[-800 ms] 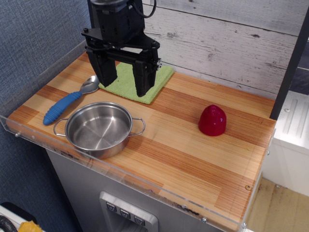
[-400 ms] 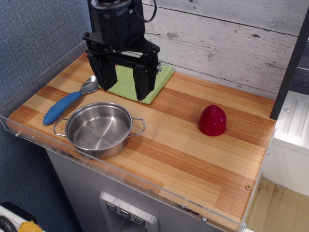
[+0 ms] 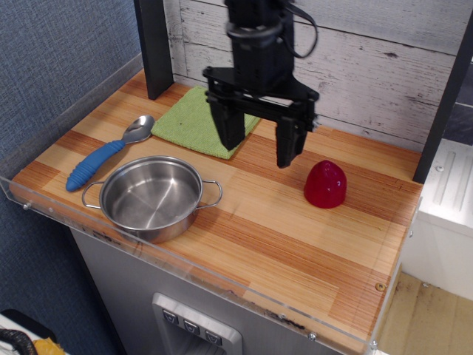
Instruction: Move red item and place it inside of pot.
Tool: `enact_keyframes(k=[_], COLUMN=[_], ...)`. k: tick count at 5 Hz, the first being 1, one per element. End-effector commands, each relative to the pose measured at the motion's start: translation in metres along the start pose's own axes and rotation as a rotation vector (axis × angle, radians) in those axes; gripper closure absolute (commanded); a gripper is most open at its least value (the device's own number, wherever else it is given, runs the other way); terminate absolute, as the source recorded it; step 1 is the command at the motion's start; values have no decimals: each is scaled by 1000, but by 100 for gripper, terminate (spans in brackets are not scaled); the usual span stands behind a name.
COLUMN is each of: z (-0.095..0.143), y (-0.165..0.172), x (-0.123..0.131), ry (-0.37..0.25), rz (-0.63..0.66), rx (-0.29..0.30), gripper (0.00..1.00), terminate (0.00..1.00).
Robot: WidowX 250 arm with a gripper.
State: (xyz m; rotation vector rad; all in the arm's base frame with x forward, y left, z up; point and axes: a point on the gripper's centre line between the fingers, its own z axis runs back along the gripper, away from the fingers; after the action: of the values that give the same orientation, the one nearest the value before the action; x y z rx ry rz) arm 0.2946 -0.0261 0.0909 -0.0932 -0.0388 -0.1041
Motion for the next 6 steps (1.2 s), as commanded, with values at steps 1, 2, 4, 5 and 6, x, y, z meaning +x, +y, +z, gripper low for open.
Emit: enact_keyframes(k=[1,2,4,5,6], z=[-17,-25,-49,-64,-69], y=[-22,-28,-47,-51,-50], x=[37,51,63,60,57], ry=[-87,-141,-168,-124,-106], rz=[-58,-78,-90,-81,-81], rx=[47,74,96,85,73], gripper=[0,0,0,0,100], terminate=[0,0,0,0,0])
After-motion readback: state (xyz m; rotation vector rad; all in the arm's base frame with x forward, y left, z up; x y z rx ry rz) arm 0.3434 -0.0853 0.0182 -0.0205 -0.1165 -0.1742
